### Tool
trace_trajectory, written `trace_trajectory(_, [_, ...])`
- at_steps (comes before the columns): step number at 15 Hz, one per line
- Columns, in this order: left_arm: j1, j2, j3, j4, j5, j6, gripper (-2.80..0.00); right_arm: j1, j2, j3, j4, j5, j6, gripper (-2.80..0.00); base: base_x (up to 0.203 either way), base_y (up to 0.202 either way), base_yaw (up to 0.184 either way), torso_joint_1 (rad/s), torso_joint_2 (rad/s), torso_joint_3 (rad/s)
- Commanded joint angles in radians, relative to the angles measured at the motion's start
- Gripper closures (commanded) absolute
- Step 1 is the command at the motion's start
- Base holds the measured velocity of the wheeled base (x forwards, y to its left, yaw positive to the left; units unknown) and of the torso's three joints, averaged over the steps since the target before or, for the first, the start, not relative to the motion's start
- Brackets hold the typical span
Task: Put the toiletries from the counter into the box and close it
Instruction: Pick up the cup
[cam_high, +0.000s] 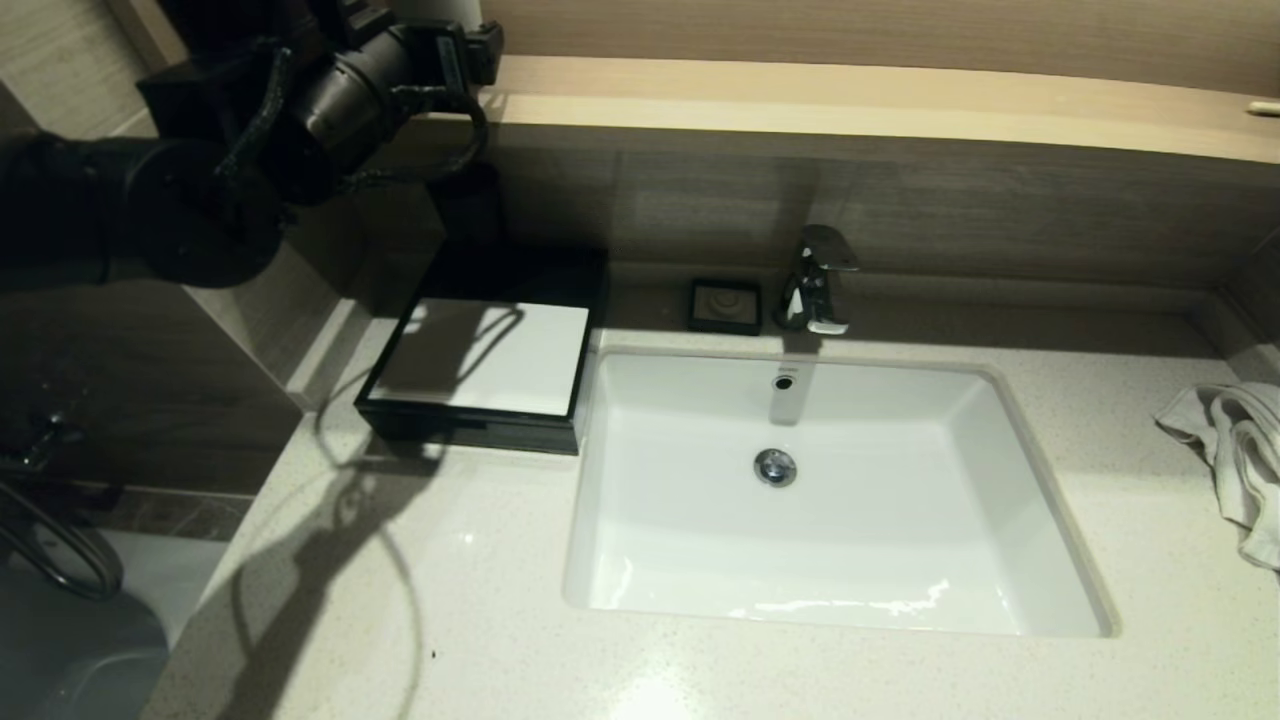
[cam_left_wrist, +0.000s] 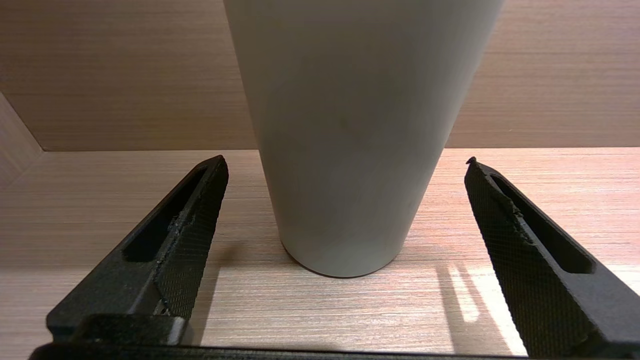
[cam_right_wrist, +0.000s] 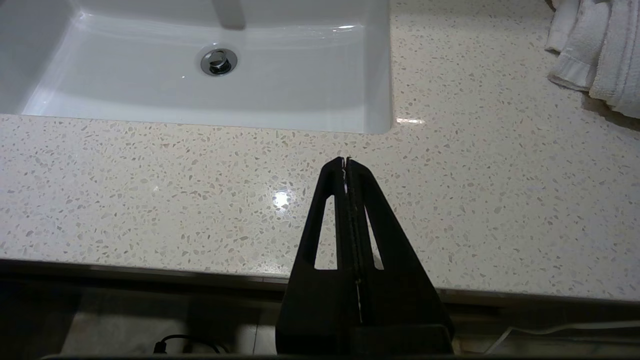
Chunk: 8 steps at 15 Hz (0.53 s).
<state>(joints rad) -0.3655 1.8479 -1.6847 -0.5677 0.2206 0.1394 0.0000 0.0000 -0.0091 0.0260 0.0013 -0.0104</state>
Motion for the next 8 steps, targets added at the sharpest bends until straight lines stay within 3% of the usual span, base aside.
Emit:
trace_trajectory(1, [0.000, 0.017, -0.007, -0.004, 0.000, 0.000, -2.80, 0.000, 0.000, 0.000, 0.000, 0.000, 0.000, 0.00, 0.000, 0.000, 0.000, 0.000, 0.00, 0.000])
trace_trajectory(8, [0.000, 0.037, -0.020, -0.005, 0.013, 0.000, -2.80, 0.000, 0.000, 0.000, 0.000, 0.000, 0.000, 0.00, 0.000, 0.000, 0.000, 0.000, 0.00, 0.000])
